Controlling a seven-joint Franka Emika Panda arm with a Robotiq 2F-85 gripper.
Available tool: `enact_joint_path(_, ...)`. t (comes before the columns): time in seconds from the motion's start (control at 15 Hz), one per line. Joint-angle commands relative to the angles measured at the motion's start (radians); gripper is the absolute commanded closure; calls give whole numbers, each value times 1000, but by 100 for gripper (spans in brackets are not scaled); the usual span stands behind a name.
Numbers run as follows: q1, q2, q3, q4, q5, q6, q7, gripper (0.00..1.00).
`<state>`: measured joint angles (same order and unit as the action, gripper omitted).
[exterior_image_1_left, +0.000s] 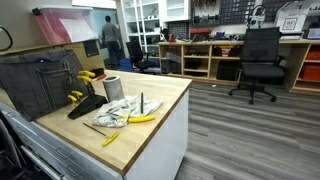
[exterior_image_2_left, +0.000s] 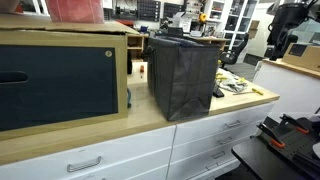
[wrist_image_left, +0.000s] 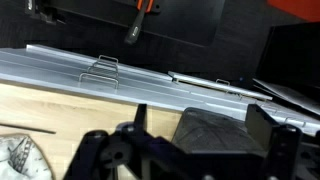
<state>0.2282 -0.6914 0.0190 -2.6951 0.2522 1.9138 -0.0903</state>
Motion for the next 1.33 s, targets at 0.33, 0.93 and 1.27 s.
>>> enact_joint_path(0.33, -18, 0, 16, 2, 10, -5, -10, 0)
enact_joint_path(0.93, -19, 22, 20, 17, 16, 7, 2, 0)
enact_joint_path(1.27, -104, 129, -23, 78, -11, 30, 33, 0)
